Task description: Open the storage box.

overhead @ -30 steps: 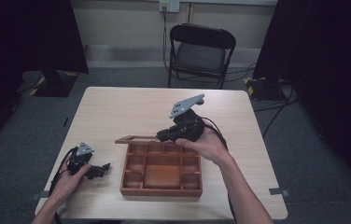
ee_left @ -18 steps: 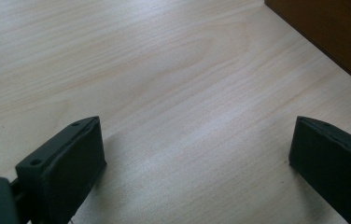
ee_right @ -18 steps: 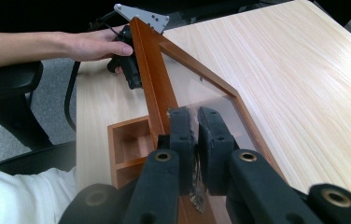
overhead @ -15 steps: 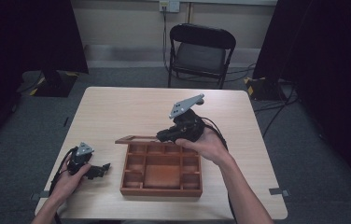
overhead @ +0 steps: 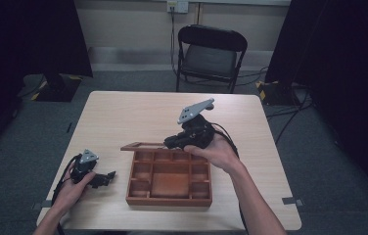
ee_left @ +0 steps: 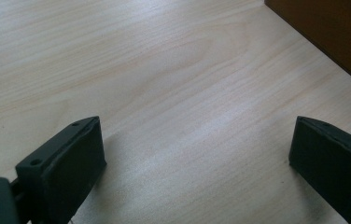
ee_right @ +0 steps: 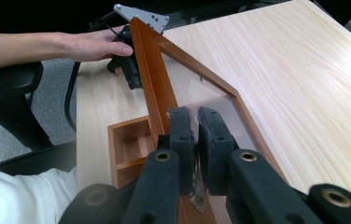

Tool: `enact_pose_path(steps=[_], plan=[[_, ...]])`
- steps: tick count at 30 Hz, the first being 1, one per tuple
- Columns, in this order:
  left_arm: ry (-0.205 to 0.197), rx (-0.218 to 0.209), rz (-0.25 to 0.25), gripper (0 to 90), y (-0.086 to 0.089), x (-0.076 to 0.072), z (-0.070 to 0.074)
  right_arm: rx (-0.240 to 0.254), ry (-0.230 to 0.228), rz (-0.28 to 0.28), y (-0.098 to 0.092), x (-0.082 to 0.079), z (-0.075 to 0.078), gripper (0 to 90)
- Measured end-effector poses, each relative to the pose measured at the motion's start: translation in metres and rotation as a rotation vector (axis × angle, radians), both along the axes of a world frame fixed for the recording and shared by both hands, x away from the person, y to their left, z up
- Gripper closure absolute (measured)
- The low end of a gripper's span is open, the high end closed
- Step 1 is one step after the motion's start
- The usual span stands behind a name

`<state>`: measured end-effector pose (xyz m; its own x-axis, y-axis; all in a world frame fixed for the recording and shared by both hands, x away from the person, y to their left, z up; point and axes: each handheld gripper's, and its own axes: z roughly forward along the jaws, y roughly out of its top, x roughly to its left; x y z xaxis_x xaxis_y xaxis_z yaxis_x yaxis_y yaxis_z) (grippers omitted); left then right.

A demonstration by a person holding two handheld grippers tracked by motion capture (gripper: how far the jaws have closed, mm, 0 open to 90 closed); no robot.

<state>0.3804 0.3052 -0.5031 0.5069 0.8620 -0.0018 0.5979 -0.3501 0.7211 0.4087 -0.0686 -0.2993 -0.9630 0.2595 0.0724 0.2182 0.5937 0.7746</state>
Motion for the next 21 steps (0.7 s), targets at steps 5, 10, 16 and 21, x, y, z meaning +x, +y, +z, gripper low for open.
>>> enact_pose_path(steps=[5,10,16,21], plan=[[0.000,0.000,0.000,2.7,0.0000,0.0000,0.0000,0.001,0.000,0.001,0.0002,0.0003,0.0001,85.0],[0.000,0.001,0.000,2.6,0.0001,0.0000,0.0000,-0.002,-0.002,0.000,0.0001,0.0002,0.0003,85.0],[0.000,0.001,-0.001,2.7,0.0001,0.0000,0.0000,-0.007,-0.001,0.006,0.0005,0.0002,0.0004,85.0],[0.000,0.000,0.000,2.7,0.0000,0.0000,0.0000,-0.007,-0.003,0.006,0.0004,0.0003,0.0004,85.0]])
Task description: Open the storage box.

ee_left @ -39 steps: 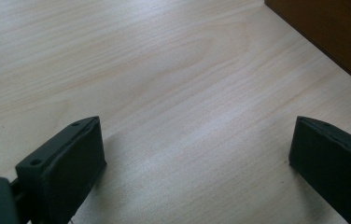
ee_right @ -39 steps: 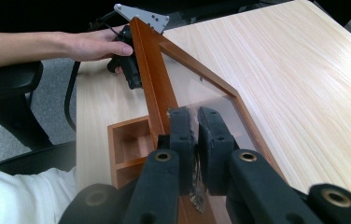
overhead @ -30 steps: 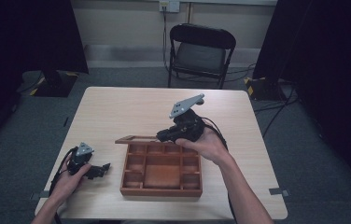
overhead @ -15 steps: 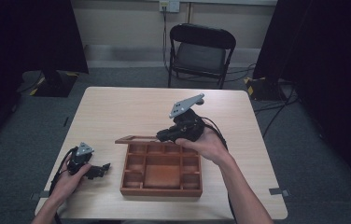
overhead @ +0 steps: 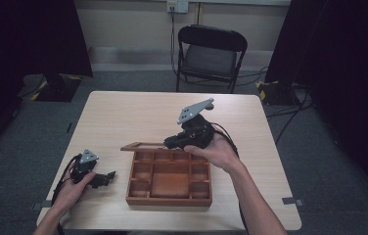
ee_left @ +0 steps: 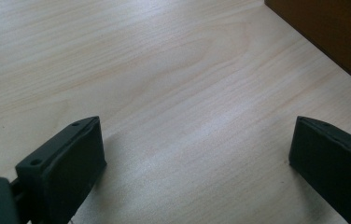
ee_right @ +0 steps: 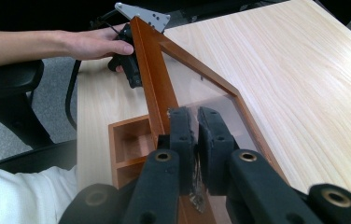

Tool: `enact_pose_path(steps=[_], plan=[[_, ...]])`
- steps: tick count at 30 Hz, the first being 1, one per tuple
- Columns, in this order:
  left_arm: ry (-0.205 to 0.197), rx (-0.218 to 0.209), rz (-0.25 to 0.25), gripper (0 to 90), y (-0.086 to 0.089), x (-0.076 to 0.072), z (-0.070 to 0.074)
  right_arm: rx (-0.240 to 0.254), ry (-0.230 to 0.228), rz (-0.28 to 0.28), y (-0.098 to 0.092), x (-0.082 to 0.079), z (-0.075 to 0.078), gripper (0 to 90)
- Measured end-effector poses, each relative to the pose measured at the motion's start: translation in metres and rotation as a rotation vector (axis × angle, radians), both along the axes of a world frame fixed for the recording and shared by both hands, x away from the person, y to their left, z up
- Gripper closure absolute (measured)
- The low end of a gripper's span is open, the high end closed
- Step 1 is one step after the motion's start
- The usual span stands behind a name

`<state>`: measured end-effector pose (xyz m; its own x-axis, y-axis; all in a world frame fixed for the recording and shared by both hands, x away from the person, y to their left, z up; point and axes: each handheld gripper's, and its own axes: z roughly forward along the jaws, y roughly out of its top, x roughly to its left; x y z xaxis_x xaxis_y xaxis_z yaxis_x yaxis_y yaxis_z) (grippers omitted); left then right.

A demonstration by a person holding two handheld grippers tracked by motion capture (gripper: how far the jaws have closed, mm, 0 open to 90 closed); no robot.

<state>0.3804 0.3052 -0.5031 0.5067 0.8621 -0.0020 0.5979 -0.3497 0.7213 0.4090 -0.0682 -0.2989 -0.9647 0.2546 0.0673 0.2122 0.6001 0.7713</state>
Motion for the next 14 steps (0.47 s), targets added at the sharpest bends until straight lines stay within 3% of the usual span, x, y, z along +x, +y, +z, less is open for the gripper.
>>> enact_pose_path(steps=[14], plan=[[0.003,0.000,-0.005,2.0,0.0002,0.0008,-0.0001,0.001,-0.003,0.000,0.0001,-0.0007,-0.0006,85.0]])
